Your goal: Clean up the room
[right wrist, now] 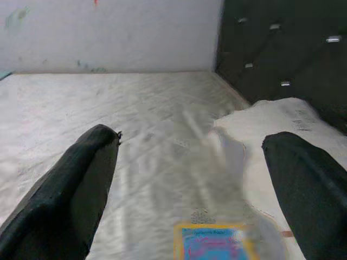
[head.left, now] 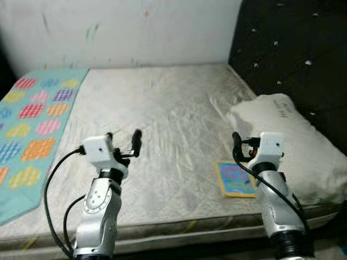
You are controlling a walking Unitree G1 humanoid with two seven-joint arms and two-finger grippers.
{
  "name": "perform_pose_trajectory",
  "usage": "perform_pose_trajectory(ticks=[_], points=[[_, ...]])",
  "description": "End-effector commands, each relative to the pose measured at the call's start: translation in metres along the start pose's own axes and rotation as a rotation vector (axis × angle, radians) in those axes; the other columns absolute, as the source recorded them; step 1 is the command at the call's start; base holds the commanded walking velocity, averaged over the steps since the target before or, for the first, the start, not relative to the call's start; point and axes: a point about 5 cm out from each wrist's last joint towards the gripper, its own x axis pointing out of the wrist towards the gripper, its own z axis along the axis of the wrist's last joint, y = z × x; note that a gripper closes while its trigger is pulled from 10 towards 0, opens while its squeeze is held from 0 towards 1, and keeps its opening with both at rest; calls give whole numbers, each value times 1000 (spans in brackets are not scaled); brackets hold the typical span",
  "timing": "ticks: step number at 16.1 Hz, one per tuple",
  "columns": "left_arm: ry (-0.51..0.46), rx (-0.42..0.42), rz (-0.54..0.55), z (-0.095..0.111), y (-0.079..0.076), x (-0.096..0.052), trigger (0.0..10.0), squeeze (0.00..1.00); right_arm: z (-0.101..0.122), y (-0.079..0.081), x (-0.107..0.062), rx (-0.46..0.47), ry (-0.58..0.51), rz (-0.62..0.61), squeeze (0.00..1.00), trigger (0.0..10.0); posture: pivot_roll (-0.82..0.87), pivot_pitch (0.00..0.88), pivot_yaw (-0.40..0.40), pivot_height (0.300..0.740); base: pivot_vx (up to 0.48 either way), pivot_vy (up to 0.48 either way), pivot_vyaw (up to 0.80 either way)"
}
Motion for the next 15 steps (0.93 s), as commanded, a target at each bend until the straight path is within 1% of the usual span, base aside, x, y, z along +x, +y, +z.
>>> perform_pose_trajectory(ticks=[1, 9, 15], points=[[-2, -11, 29, 0, 3, 0, 10000, 0, 5, 11, 3, 6, -19, 40, 0, 10000, 45, 0, 9, 740, 0, 480, 0], [-3, -13, 32, 0, 2, 4, 10000, 0, 4, 13, 6, -1, -12, 56, 0, 10000, 44, 0, 7, 740, 0, 480, 0], [-5, -13, 32, -1, 2, 4, 10000, 0, -1, 16, 4, -12, 3, 79, 0, 10000, 40, 0, 9, 740, 0, 480, 0]])
